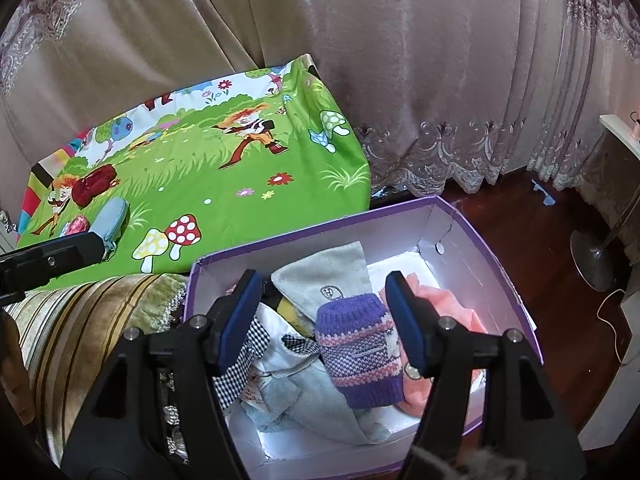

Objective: Organize soft objects
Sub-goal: 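Move both open tools back over the remaining soft items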

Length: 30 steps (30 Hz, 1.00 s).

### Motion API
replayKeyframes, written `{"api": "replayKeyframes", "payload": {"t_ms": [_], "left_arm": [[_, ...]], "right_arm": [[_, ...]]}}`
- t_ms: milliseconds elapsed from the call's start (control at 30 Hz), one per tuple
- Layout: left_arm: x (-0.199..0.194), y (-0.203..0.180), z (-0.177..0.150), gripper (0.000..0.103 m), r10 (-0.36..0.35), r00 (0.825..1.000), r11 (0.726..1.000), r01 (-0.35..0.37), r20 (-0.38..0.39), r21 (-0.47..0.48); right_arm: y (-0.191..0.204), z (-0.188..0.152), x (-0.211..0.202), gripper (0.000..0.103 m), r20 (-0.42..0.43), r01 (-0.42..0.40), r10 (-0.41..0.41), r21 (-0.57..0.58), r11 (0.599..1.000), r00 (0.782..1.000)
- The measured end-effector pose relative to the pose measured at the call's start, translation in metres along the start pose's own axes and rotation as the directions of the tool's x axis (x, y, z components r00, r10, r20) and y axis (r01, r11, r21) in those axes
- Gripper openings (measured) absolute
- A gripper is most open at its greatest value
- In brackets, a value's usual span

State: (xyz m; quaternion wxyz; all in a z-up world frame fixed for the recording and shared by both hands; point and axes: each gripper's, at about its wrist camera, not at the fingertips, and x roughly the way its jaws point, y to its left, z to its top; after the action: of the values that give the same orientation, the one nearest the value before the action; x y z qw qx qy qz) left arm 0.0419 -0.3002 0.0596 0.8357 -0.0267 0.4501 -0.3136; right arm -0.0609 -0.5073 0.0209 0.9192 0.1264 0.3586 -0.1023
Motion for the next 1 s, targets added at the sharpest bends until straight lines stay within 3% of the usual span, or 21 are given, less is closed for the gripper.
{"api": "replayKeyframes", "payload": {"t_ms": [233, 567, 1000], "left_arm": [[-0.005, 0.027, 0.0, 0.063, 0.024, 1.0, 0.998, -0.024, 0.005, -0.052], [-0.026, 0.097, 0.002, 0.063, 0.099, 0.995, 0.98, -0.092, 0.032, -0.178], [-0.067, 0.221, -0.013, 0.063, 0.266, 0.964, 0.891, -0.243, 0.008, -0.383]], "right_arm": [[0.017, 0.006, 0.002, 0.071, -0.004, -0.024, 0.024, -0.028, 0.999, 1.0], [0.066, 0.018, 0.008, 0.076, -0.024, -0.095, 0.093, -0.103, 0.99, 0.995], [0.153, 0.031, 0.03, 0.081, -0.092, -0.209, 0.194, -0.215, 0.954, 0.977]]}}
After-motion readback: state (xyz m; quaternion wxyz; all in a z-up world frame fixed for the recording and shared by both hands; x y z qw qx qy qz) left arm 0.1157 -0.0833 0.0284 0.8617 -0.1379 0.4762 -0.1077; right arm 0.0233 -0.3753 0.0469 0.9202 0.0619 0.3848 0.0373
